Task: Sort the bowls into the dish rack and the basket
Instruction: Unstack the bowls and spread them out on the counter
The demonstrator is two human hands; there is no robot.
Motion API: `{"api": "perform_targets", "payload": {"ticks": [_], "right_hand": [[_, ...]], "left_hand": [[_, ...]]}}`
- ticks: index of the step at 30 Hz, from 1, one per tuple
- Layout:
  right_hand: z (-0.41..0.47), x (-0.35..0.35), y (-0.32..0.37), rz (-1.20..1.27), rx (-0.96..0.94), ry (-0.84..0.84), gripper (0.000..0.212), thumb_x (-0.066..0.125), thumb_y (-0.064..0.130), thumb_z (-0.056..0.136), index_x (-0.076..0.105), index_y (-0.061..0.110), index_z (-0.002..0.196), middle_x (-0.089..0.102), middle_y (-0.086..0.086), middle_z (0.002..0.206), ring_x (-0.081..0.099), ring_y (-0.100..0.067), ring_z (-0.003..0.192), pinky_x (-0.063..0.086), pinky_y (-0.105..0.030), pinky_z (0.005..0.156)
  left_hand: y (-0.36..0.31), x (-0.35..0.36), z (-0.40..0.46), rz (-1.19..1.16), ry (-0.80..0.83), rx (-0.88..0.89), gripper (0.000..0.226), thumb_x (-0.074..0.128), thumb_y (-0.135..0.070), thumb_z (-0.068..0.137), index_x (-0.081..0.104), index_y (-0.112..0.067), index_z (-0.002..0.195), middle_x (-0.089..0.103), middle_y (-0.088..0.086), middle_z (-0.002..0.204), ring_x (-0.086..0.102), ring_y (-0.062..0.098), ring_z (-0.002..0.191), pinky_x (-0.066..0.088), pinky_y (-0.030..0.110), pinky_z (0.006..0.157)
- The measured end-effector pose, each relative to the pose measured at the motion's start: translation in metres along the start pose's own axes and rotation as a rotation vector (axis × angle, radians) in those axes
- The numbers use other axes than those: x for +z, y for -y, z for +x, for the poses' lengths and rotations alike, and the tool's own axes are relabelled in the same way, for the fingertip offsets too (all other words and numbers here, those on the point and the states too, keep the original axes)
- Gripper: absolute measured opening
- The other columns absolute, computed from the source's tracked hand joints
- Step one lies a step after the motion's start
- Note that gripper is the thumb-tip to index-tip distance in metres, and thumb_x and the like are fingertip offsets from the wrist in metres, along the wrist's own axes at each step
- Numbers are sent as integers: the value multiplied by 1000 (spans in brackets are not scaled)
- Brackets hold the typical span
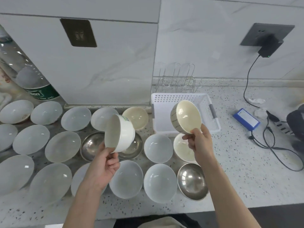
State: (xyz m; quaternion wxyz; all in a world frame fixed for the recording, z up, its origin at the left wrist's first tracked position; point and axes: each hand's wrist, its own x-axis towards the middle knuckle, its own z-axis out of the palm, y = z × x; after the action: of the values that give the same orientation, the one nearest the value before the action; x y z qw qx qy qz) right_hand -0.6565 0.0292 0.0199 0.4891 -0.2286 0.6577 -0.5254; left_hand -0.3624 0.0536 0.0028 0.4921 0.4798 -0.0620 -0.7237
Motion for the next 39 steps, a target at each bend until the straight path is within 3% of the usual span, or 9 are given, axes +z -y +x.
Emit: {"api": "perform_targets", "payload": {"ticks": [5, 9, 11, 18, 24, 29, 33, 39], "right_hand": [[5, -86, -4, -52, -25, -81, 37, 40, 2, 88, 53, 13, 121, 65, -14, 56, 39, -9, 37, 28, -18, 35], [12, -145, -13, -224, 4, -89, 53, 42, 3, 88, 45, 24, 136, 67, -18, 94, 60, -7, 50, 38, -16, 39], [16, -166, -18, -283, 32, -58, 56, 42, 2, 88, 42, 28, 138, 65, -19, 102, 62, -5, 52, 40, -15, 40], [29, -194, -34, -413, 84, 58, 59, 43, 7, 89, 40, 37, 139, 70, -15, 80, 59, -2, 49, 42, -19, 46], [43, -194, -39, -483, 70, 141, 59, 44, 11, 87, 41, 38, 139, 70, -13, 87, 62, -4, 52, 43, -23, 52], [54, -196, -43, -528, 55, 170, 58, 44, 11, 86, 43, 37, 138, 71, -10, 75, 64, -11, 60, 45, -27, 56], [57, -196, -47, -537, 70, 199, 56, 45, 12, 88, 42, 39, 137, 69, -9, 73, 59, 0, 47, 42, -21, 52], [61, -196, -51, -536, 74, 205, 57, 45, 11, 87, 42, 38, 138, 69, -10, 73, 55, 1, 42, 41, -19, 49]], "left_hand": [[48, 40, -13, -49, 4, -6, 22, 48, -10, 98, 64, -26, 95, 49, 0, 54, 33, 2, 34, 29, 14, 32], [89, 70, -20, -79, 15, -23, 18, 55, -10, 88, 61, -24, 96, 50, -1, 53, 34, 3, 33, 30, 15, 32], [107, 83, -22, -82, 7, -28, 18, 55, -9, 88, 62, -25, 95, 50, -1, 53, 34, 3, 34, 31, 15, 31], [150, 109, -30, -39, -22, -5, 20, 50, -9, 96, 62, -25, 92, 46, -1, 55, 32, 3, 34, 27, 14, 33], [166, 118, -39, -10, -36, -5, 24, 57, -6, 84, 59, -23, 102, 46, 2, 57, 33, 4, 34, 25, 14, 32], [173, 117, -39, 10, -60, -17, 23, 49, -3, 95, 56, -23, 103, 43, 3, 60, 31, 5, 33, 25, 14, 31], [179, 114, -39, 29, -72, 1, 23, 48, -2, 95, 57, -23, 100, 45, 3, 58, 31, 4, 33, 27, 15, 31], [186, 112, -42, 58, -83, 7, 24, 47, -1, 95, 56, -23, 100, 46, 4, 56, 32, 5, 33, 28, 16, 31]]}}
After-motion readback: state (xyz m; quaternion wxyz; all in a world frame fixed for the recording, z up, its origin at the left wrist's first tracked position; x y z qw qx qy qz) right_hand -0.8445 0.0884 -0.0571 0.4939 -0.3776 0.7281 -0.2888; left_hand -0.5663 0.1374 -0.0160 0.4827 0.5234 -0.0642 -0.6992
